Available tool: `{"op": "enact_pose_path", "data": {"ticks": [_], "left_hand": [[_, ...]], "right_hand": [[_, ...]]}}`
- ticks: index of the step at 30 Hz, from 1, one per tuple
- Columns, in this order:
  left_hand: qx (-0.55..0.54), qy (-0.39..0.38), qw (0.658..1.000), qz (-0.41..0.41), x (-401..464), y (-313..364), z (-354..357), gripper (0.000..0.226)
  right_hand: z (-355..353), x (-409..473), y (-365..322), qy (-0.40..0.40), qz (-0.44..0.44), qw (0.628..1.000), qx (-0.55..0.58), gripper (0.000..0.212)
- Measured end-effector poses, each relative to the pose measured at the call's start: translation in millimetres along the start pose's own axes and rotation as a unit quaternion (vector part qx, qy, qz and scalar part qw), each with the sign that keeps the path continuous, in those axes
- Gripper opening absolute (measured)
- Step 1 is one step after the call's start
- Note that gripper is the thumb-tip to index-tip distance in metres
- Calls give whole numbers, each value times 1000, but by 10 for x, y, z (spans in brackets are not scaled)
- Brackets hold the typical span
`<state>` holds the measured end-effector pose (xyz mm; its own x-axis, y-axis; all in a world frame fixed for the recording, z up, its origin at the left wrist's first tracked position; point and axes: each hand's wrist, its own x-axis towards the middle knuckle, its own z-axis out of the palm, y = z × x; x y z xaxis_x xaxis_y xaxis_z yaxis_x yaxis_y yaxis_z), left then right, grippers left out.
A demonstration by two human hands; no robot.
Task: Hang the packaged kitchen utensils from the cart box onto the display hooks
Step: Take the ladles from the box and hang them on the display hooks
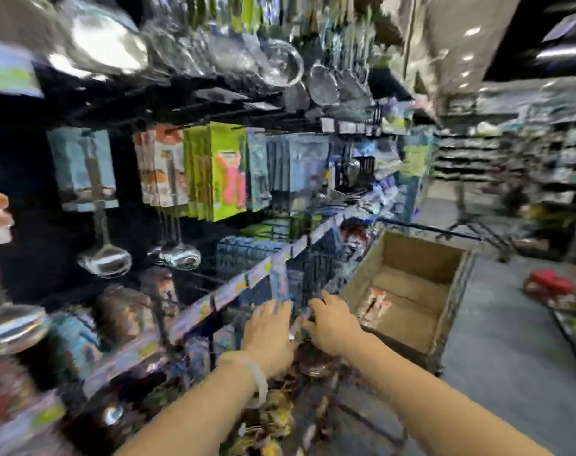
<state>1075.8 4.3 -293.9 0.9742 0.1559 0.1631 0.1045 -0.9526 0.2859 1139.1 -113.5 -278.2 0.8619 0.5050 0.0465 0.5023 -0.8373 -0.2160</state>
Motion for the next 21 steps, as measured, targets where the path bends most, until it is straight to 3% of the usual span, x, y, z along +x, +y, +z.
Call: {"op": "enact_pose_path", "data": {"ticks": [5,9,21], "left_hand": [[-16,-97,994,49,608,980,597,72],[-24,-146,987,64,1045,1386,890,73],[-25,-195,979,60,2878,1514,1745,66]], "right_hand": [[-54,45,1315,-17,93,995,2,50],[-53,194,2011,-18,142,990,13,53],[328,1541,3120,-58,220,970,85,51]]}}
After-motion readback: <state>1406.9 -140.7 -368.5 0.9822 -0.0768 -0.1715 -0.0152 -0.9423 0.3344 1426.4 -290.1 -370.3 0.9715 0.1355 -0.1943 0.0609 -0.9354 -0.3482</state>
